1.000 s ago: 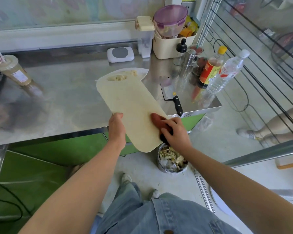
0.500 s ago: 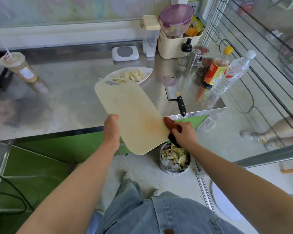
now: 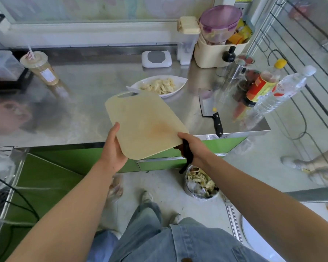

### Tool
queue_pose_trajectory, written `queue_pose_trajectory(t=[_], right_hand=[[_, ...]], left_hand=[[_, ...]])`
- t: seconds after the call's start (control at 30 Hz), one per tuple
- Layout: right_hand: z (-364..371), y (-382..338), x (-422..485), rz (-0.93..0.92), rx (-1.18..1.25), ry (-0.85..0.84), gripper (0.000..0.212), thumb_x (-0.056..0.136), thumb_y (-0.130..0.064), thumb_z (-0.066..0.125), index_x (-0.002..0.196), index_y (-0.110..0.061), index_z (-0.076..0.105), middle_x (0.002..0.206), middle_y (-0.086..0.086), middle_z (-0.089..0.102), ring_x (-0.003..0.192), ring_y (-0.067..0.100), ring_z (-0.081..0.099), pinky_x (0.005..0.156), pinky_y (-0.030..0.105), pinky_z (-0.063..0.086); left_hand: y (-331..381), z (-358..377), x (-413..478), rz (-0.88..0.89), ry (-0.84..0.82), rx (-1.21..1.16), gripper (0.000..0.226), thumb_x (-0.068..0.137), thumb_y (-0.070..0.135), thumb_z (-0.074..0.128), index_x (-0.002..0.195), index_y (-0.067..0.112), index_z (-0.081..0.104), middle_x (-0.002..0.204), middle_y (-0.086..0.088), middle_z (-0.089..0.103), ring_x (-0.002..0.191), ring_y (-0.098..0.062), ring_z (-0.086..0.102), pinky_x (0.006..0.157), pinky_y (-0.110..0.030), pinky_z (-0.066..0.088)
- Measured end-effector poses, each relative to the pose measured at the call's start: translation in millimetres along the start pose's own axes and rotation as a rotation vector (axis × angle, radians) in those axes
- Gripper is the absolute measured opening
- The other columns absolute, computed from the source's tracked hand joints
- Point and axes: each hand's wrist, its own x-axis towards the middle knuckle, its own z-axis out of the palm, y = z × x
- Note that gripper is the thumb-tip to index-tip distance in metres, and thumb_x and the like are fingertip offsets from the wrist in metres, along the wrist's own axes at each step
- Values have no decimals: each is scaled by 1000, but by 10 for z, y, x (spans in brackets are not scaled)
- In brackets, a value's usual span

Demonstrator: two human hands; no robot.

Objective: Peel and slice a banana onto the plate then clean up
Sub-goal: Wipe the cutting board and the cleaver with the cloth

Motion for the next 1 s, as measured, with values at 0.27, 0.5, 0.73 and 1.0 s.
queue_pose_trajectory(t=[0.27,0.5,0.73,1.0], right_hand=[[596,-174,295,-56,-185,-114,32,93,-32,60,100,-1,62,95,15,66,81,26,63,67,28,51],[626,-134,476,-20,-297,52,12,92,-21,55,92,-10,58,76,9,57,60,18,51,50,25,42],[684,-121,737,63,-292,175,5,79,-9,42,77,-10,47,82,11,43,76,25,41,55,31,32],[786,-186,887,83,102,100,23,84,-6,32,96,-5,52,83,11,56,66,23,51,38,21,41]], left_hand=[[184,-344,-121,-166,161,49,40,82,14,59,120,2,51,91,-10,71,73,-22,70,56,-22,56],[416,-528,104,30,373,-146,9,93,9,54,101,4,56,87,-9,73,76,-22,72,60,-21,57],[504,-803,469,48,543,-146,32,91,10,57,120,0,50,112,-18,63,74,-22,72,58,-22,55],[629,-901,867,-66,890,106,51,87,14,63,130,5,39,120,-12,52,82,-28,66,61,-30,57]])
